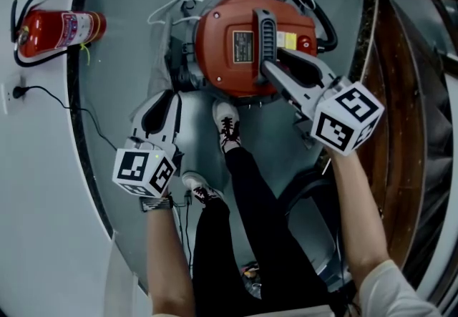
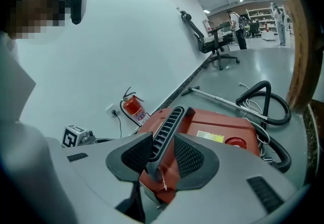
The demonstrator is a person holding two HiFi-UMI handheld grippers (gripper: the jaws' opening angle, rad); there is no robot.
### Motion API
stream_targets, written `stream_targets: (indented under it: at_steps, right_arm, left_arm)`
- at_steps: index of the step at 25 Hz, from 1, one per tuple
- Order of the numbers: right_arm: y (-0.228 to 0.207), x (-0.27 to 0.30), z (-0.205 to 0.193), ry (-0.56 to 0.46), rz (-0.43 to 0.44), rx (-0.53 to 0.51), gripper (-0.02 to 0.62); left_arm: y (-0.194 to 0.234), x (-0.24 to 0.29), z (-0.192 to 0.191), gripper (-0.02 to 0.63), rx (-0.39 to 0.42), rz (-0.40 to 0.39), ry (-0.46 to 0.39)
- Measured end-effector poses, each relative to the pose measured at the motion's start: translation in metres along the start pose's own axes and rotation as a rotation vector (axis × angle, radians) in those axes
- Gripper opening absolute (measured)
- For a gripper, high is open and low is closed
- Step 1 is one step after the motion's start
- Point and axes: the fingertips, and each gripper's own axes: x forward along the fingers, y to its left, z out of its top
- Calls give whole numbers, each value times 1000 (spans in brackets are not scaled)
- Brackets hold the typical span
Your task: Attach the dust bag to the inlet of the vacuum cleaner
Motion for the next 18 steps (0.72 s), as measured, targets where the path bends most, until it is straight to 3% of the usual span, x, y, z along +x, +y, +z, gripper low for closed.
stream_targets:
  at_steps: [5,12,18]
  right_arm:
    - [-3,-8,-6,-8,-27,2,135]
    - [-1,-22,-9,-24,-72,18,135]
    - [15,-30,7,-24,-81,-40,121]
  left_arm:
    - [2,-5,-6,67,64,32,5]
    - [2,-20,-4,71,77,52,15]
    - [-4,-39,6,67,83,71,21]
